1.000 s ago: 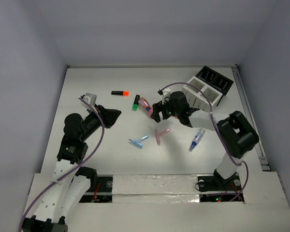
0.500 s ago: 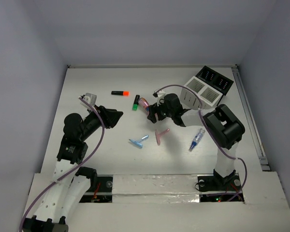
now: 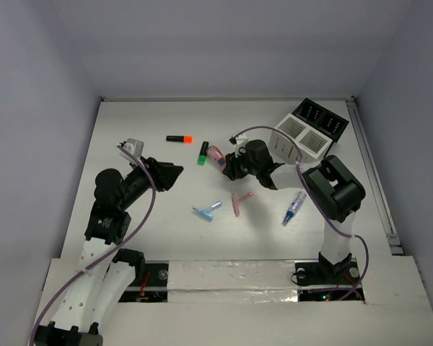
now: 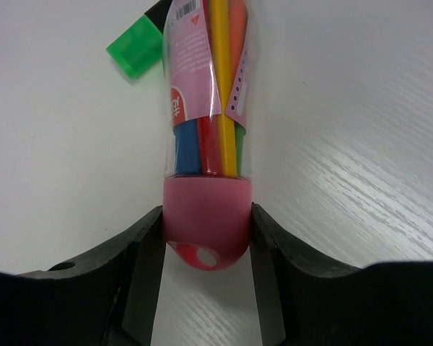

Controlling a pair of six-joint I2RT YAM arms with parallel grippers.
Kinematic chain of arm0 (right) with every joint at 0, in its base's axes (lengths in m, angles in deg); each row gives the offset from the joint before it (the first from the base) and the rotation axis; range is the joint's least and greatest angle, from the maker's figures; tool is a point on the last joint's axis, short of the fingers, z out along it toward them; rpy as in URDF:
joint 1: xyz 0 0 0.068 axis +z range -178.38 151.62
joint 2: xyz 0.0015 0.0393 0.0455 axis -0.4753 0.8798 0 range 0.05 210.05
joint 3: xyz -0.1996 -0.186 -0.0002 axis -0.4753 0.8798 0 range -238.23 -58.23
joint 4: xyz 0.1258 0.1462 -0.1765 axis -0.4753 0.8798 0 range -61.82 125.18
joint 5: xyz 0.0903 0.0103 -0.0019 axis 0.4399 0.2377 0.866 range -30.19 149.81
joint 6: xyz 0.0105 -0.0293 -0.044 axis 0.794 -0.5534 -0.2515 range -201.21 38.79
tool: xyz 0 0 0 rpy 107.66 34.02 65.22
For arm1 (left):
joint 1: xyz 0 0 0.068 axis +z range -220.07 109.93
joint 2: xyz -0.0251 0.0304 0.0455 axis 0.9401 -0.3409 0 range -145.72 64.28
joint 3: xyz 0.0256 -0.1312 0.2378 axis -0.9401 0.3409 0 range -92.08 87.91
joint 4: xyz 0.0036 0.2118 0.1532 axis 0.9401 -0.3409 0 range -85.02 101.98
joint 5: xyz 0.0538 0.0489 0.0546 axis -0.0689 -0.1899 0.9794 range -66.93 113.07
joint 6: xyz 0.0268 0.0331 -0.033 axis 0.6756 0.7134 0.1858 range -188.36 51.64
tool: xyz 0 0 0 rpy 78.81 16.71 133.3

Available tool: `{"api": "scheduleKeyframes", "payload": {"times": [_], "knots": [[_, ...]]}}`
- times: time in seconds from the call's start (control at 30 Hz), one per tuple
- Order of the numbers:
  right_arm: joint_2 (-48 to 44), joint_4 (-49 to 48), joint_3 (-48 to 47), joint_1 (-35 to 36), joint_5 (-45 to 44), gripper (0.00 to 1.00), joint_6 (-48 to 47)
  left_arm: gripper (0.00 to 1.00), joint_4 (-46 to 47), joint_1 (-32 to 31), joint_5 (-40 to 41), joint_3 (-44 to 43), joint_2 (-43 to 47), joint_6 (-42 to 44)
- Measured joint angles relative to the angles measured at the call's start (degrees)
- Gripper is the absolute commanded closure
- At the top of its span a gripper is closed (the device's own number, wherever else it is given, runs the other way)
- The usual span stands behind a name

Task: Sort the stationery into containers
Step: Pick up the stationery from the center of the board.

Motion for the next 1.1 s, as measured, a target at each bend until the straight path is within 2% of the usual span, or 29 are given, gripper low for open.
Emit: {"api": "scheduleKeyframes", "payload": {"times": [0.37, 0.77, 0.87, 1.1], "knots": [[-13.8, 7.2, 0.3, 0.0, -3.3, 0.83, -0.6, 0.59, 0.0, 0.0, -0.6, 0.0, 0.2, 0.0], [-21.3, 26.6, -13.3, -1.0, -16.2, 0.86, -3.5, 0.58, 0.0, -1.1, -0.8, 0.0, 3.0, 0.0], [-21.3, 34.1, -19.4, -4.2, -17.3, 0.87, -2.1, 0.58, -0.1, -2.4, -0.6, 0.0, 4.4, 0.3], [-21.3, 51.7, -33.5, -18.0, -19.0, 0.92, 4.9, 0.57, -2.0, -8.5, 1.8, -0.3, 10.1, 2.1]]}}
